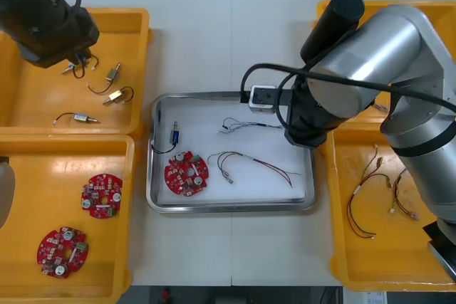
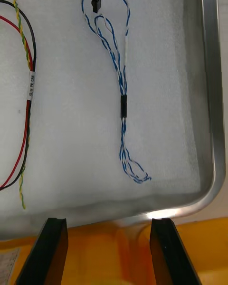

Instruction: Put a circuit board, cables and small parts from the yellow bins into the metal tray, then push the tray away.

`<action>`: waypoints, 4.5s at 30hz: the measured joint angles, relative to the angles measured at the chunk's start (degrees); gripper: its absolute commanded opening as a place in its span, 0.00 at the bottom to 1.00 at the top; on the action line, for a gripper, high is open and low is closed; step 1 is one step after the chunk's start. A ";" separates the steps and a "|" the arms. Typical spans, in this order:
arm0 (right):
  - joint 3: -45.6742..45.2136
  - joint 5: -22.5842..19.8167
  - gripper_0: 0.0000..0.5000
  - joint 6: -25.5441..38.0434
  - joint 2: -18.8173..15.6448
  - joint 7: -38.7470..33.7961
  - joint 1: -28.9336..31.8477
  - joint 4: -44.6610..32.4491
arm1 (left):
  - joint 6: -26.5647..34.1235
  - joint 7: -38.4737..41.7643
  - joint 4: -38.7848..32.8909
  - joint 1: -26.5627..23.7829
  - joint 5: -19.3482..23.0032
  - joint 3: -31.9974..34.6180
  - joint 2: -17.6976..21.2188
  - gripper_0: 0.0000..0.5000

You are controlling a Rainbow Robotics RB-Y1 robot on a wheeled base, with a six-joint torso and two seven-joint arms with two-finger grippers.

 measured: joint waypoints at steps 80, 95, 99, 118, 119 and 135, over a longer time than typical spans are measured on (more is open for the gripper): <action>-44.87 -6.33 1.00 3.10 -7.64 -42.57 29.35 -17.93 | -17.93 -0.01 6.03 0.00 4.48 -42.15 -7.61 1.00; -44.87 -8.39 1.00 3.10 -7.64 -47.14 29.35 -17.94 | -12.23 -0.01 0.34 -0.01 5.39 -38.52 -7.61 1.00; -44.87 -9.22 1.00 3.10 -7.64 -47.14 29.36 -17.94 | -9.10 -0.01 -2.49 -0.01 5.39 -35.21 -7.62 1.00; -42.03 -19.89 1.00 3.10 -12.19 -47.21 29.35 -18.10 | 0.14 -4.07 -15.58 1.20 5.47 -20.20 -6.21 1.00; -41.51 -20.87 1.00 3.10 -12.79 -47.21 29.27 -18.15 | 0.14 -5.41 -16.36 1.74 5.57 -19.73 -5.73 1.00; -28.94 -27.59 1.00 3.10 -16.71 -47.21 20.57 -19.44 | 0.15 -10.58 -25.92 12.93 12.79 -9.31 3.81 1.00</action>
